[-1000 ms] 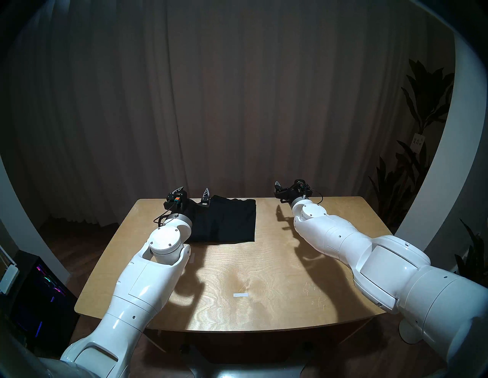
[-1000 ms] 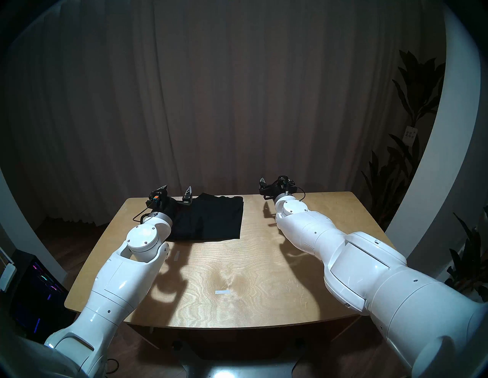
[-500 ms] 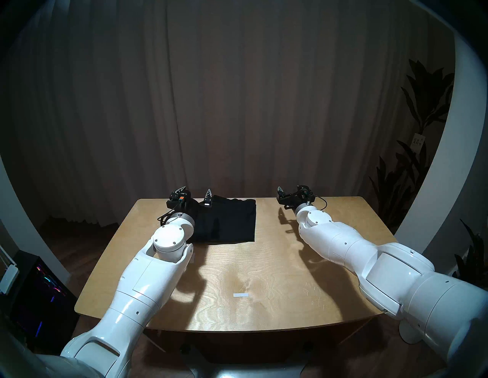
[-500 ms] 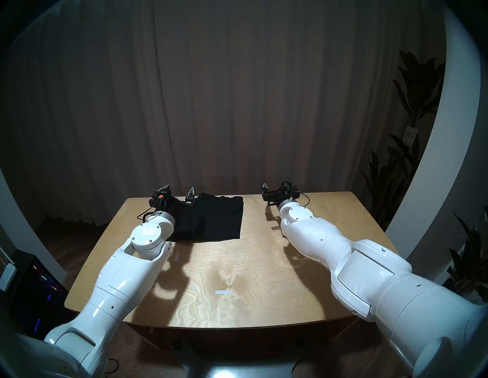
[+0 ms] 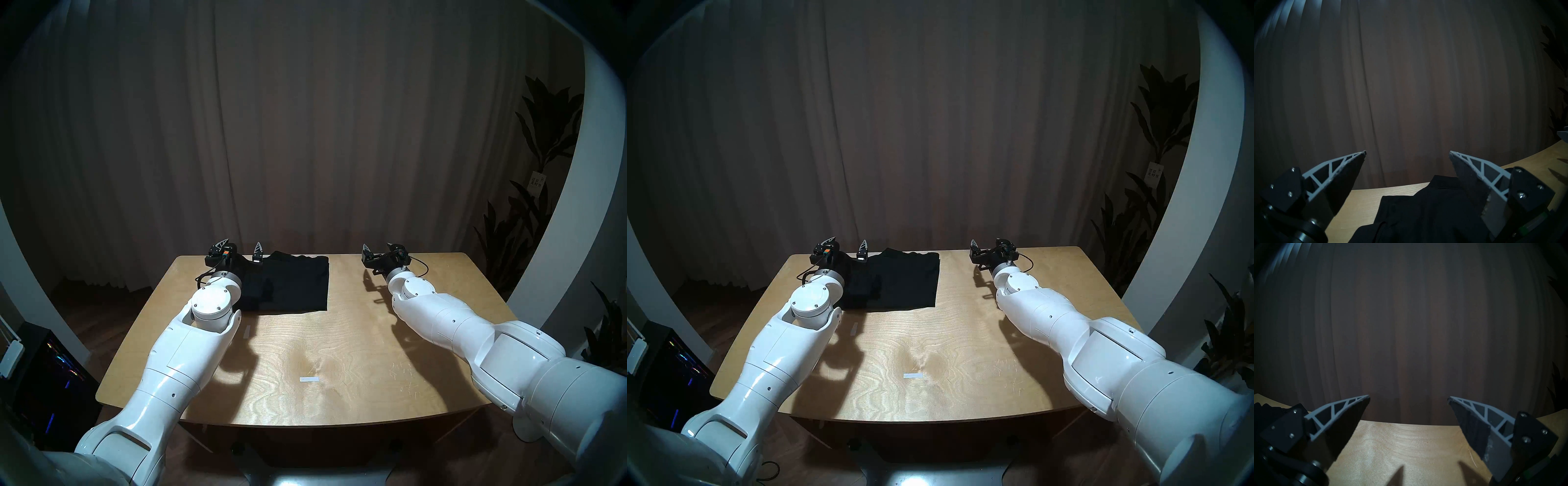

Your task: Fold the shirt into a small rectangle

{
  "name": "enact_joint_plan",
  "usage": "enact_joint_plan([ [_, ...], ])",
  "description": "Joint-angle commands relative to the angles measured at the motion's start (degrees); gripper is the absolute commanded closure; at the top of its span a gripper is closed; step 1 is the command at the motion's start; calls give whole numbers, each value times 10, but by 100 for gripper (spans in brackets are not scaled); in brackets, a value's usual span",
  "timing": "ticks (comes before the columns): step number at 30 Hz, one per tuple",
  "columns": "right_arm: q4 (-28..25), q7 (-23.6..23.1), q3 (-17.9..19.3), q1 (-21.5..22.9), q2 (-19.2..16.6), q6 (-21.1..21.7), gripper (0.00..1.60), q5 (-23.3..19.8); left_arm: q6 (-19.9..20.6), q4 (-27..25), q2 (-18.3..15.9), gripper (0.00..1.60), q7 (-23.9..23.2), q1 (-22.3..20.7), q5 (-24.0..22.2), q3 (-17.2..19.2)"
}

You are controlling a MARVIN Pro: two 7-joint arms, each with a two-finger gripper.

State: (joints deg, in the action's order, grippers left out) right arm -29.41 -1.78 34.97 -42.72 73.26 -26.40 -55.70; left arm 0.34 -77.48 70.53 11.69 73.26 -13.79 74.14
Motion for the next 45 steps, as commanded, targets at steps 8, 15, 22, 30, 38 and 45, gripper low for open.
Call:
enact_joint_plan([
  [8, -60, -28, 11, -21, -27, -30, 0, -12, -9, 15, -10, 0, -4, -25, 2, 12],
  [15, -93, -39, 19, -40, -47, -45, 0, -21, -12, 18, -12, 0, -20, -26, 1, 11],
  [22, -124, -38, 29, -51, -63, -62, 0, -27, -15, 24, -14, 0, -33, -26, 2, 11],
  [30, -153, -31, 43, -66, -84, -75, 0, -36, -17, 30, -16, 0, -47, -26, 1, 11],
  [38, -191, -11, 55, -88, -104, -85, 0, -44, -22, 37, -16, 0, -63, -27, 1, 11],
  [45, -226, 8, 63, -94, -134, -92, 0, -40, -26, 43, -14, 0, -77, -29, 0, 10],
])
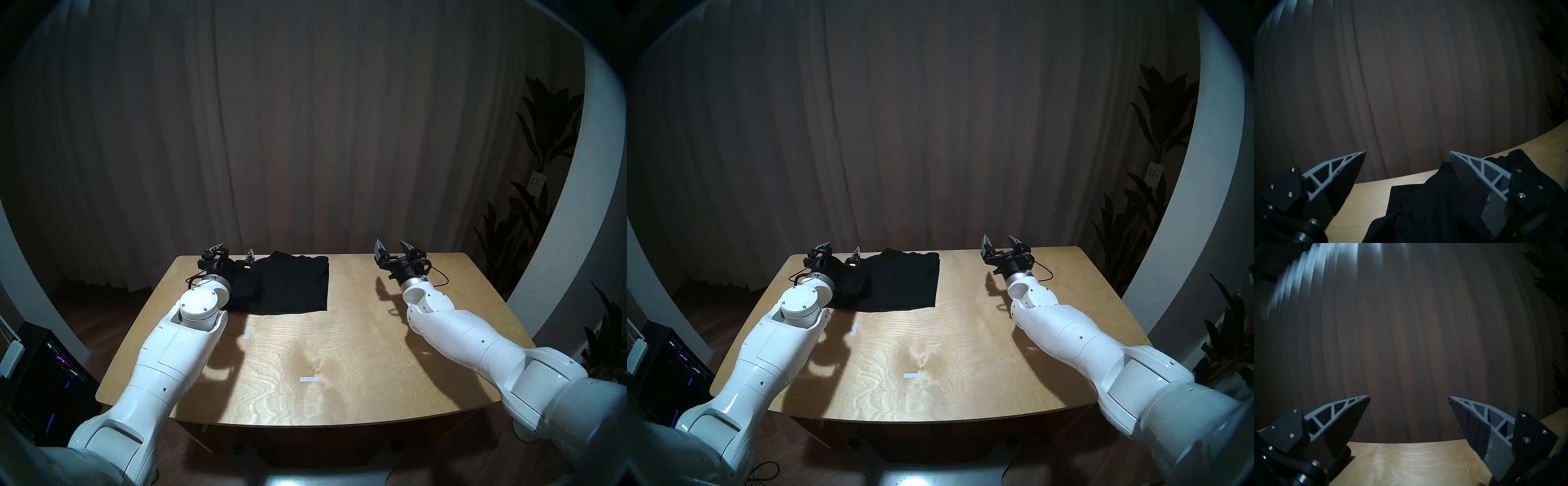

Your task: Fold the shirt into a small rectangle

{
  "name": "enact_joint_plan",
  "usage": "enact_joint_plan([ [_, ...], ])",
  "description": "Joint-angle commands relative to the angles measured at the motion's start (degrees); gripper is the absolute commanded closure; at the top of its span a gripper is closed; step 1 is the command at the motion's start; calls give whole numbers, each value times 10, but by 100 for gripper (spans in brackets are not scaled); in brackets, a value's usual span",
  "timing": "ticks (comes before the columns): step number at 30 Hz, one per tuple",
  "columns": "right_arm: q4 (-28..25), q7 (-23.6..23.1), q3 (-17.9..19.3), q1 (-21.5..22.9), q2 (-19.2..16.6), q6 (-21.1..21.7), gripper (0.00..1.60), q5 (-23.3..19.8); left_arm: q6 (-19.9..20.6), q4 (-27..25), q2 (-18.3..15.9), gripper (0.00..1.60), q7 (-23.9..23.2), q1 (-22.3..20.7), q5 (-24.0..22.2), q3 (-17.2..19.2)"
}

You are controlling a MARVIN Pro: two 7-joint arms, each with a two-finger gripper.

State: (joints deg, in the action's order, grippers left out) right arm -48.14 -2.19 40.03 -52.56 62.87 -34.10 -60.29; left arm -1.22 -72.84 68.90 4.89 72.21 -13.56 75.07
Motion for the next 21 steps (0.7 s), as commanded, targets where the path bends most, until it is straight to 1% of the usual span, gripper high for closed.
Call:
enact_joint_plan([
  [1, -45, 15, 14, 5, -36, -16, 0, 6, -11, -3, 2, 0, -11, -19, -3, 0],
  [9, -68, 47, 21, 2, -80, 7, 0, 13, -18, 3, 5, 0, -27, -22, -6, -1],
  [11, -72, 57, 17, 1, -90, 14, 0, 23, -20, 5, 6, 0, -31, -23, -7, -1],
  [15, -84, 75, 12, -7, -104, 40, 0, 30, -25, 9, 8, 0, -39, -25, -10, 0],
  [21, -116, 95, 6, -5, -125, 79, 0, 43, -33, 15, 10, 0, -50, -28, -14, 1],
])
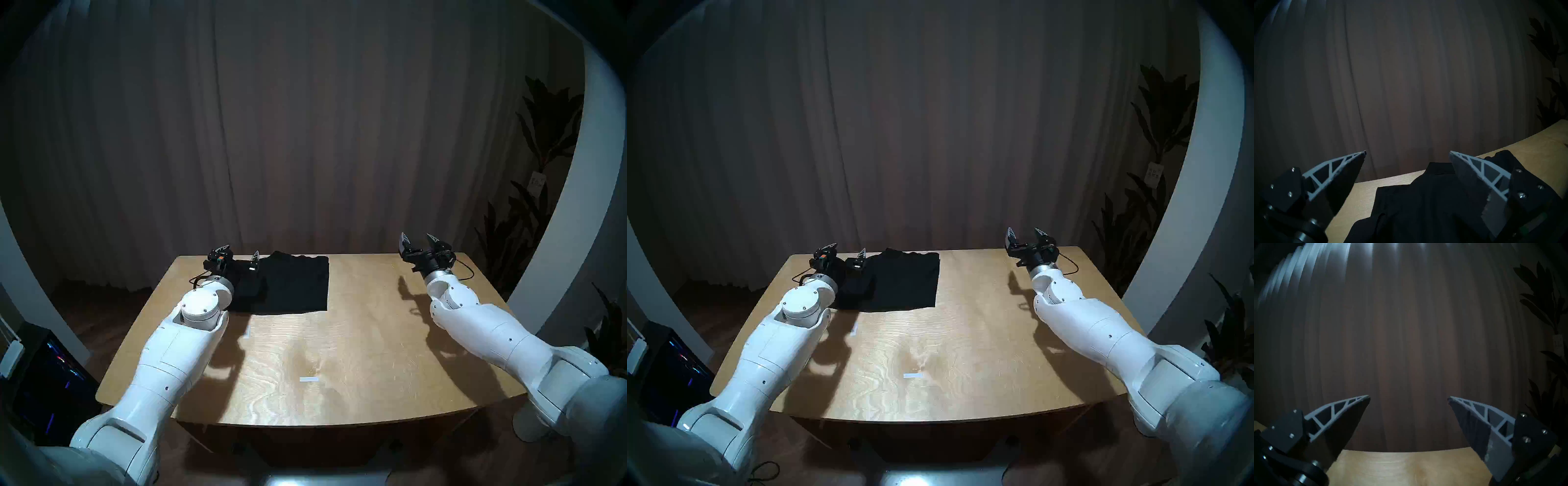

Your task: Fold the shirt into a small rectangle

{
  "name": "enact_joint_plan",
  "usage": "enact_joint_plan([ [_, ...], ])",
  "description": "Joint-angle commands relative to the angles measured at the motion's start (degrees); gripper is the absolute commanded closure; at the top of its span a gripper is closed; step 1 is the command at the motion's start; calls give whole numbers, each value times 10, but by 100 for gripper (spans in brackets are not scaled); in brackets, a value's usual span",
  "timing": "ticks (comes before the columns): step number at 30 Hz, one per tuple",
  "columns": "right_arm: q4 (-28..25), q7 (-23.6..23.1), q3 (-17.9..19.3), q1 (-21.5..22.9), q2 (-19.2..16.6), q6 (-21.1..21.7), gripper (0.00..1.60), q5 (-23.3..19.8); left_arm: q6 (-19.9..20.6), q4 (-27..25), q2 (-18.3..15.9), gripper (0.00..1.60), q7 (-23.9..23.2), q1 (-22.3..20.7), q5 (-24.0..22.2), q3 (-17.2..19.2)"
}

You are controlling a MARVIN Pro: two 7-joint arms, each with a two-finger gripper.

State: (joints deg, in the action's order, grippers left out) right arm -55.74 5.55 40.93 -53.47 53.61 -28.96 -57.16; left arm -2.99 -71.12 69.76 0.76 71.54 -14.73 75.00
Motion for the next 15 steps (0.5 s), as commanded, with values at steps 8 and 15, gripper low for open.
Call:
enact_joint_plan([
  [8, -105, 39, -12, 0, -67, 82, 0, 31, -27, 10, 3, 0, -23, -27, -7, 4],
  [15, -158, 68, -17, -14, -107, 137, 0, 38, -39, 22, 7, 0, -37, -33, -10, 3],
])
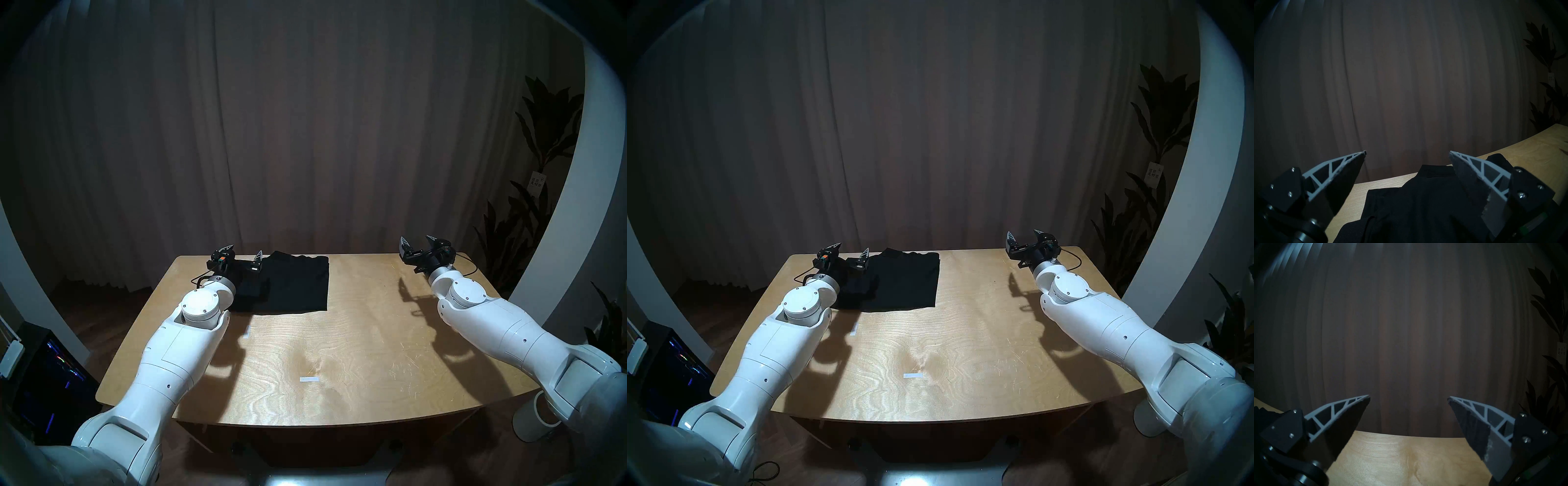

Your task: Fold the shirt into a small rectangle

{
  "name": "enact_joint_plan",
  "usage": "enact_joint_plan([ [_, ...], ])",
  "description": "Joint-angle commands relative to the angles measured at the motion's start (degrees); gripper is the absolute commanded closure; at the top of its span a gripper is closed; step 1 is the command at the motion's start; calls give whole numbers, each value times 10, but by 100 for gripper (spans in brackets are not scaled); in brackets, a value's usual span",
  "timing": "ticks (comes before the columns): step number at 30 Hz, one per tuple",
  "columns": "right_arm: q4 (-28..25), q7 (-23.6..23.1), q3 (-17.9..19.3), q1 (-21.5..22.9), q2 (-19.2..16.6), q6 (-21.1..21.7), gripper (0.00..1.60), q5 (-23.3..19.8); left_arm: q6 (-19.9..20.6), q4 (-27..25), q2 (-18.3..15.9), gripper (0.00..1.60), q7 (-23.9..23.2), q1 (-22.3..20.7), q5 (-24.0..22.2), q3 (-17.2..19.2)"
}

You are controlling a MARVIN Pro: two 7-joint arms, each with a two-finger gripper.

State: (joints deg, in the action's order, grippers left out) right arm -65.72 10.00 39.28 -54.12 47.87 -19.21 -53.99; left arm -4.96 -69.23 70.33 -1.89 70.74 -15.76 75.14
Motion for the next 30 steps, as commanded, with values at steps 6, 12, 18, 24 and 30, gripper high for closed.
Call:
enact_joint_plan([
  [6, -109, 53, 7, -25, -90, 87, 0, -4, -36, 22, 9, 0, -22, -35, -1, -2],
  [12, -161, 68, 35, -55, -128, 94, 0, -50, -59, 54, 13, 0, -42, -50, -7, 1],
  [18, -216, 61, 54, -90, -164, 91, 0, -110, -96, 88, 12, 0, -64, -64, -10, 3],
  [24, -208, 13, 59, -101, -171, 69, 0, -149, -146, 128, 17, 0, -87, -79, -11, 3],
  [30, -161, -31, 59, -76, -152, 66, 0, -144, -165, 146, 22, 0, -95, -85, -11, 2],
])
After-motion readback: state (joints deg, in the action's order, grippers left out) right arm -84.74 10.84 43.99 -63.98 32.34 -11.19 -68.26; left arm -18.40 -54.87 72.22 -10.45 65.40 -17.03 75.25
